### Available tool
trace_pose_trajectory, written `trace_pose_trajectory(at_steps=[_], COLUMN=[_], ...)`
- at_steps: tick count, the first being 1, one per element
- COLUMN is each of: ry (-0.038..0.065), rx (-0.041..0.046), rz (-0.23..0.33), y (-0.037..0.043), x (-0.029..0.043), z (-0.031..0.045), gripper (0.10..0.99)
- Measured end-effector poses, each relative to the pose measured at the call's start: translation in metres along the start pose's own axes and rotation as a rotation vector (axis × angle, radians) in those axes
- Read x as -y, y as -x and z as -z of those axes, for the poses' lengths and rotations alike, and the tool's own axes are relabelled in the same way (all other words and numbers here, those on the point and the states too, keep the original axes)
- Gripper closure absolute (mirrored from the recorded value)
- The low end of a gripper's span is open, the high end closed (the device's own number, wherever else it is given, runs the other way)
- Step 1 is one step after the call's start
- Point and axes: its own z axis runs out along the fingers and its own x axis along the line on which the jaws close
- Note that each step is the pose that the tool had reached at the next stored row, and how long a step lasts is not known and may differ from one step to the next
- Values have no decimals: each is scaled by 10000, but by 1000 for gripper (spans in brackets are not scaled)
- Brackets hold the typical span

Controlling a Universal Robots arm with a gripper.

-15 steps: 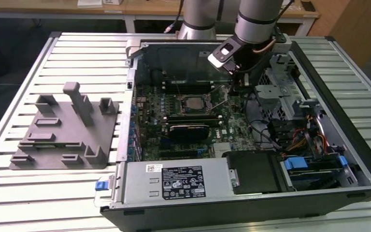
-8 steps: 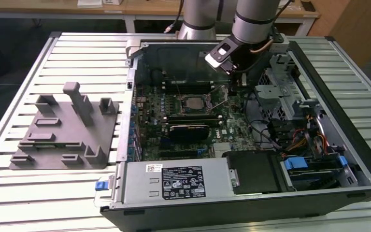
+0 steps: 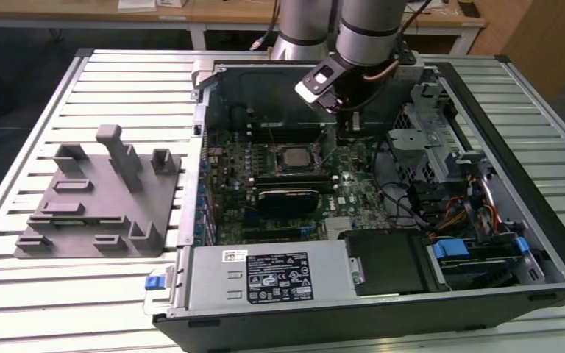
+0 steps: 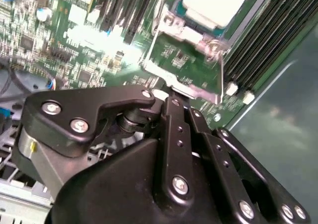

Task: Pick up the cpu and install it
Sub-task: 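Close the cpu cover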

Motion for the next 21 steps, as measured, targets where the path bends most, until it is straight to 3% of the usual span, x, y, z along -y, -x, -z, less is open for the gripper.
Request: trace_pose_trajectory(at_steps=[5, 7, 16, 21], ry=[13, 13, 14, 13], rx=[-24, -23, -22, -23], rz=[-2, -1, -1, -1], y=[10, 12, 14, 21], x=[217, 271, 305, 421], z=[3, 4, 3, -6], gripper=[980, 980, 980, 980])
